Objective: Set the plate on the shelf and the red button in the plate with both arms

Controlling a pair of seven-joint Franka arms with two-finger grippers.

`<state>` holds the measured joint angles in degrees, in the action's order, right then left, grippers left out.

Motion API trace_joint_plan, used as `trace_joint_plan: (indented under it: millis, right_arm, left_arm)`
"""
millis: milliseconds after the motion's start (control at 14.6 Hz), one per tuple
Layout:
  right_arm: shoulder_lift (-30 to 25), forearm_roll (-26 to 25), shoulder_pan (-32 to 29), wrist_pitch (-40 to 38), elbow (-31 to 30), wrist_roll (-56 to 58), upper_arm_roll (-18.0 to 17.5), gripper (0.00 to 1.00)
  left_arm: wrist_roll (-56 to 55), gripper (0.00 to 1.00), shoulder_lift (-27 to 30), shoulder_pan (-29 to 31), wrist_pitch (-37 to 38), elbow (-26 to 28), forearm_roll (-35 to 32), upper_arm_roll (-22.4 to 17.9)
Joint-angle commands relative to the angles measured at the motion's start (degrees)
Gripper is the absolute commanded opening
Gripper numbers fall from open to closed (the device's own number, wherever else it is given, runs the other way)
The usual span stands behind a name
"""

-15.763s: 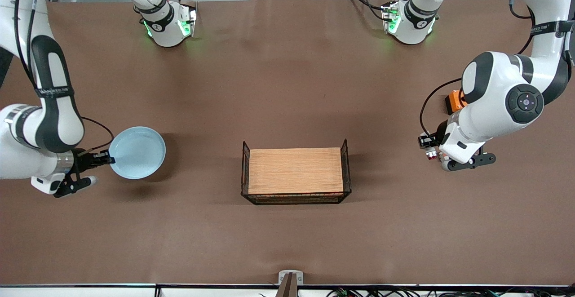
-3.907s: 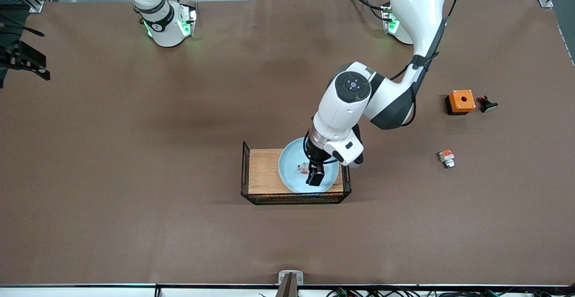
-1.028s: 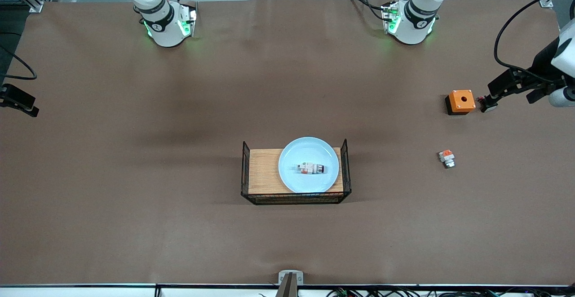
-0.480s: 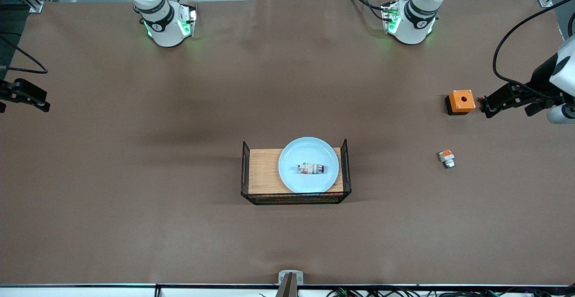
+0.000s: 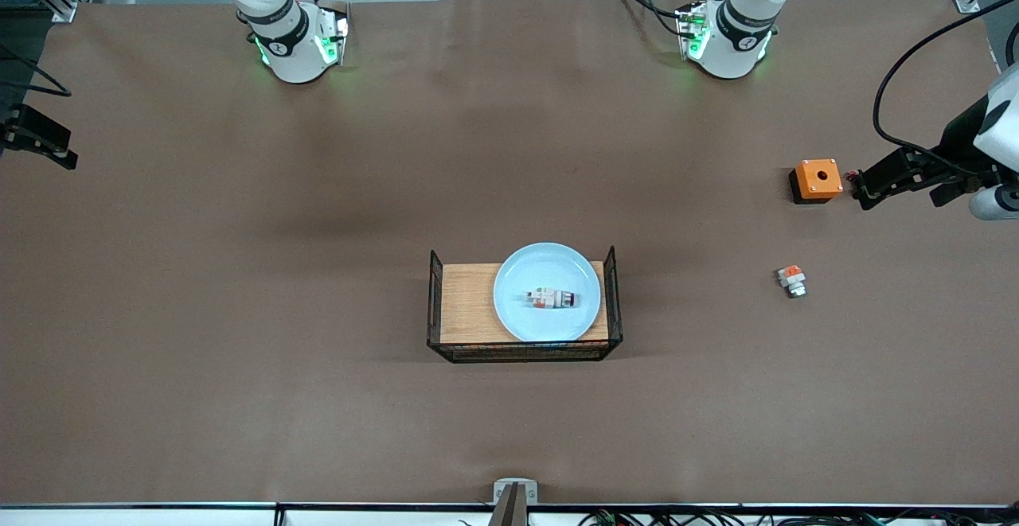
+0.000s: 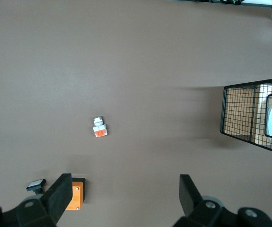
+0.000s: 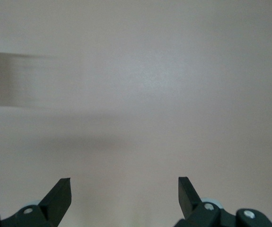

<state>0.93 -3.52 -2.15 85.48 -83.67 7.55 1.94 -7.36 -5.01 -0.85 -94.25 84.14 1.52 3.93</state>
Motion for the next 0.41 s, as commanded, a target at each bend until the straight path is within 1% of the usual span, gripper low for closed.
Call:
trace_joint_plan:
  millis: [0,69,343]
  right_arm:
    - [-3.2,1.58,-0.05,0.56,-3.85,0.8,0.52,1.0]
    - [-3.91,1.58,-0.05,1.26,-4.82,0.8,0.52,1.0]
    - [-4.0,1.58,0.04,1.35,-5.01,0.98,0.52,1.0]
  left_arm:
    - [0.15,1.0,-0.35,-0.29,0.56,-1.26,-0.55,-0.06]
    - [0.33,1.0,-0.18,-0.21,0.73,-1.26,-0.72,0.03]
    - [0.5,1.0,0.18,-0.21,1.09,-1.26,-0.64,0.12]
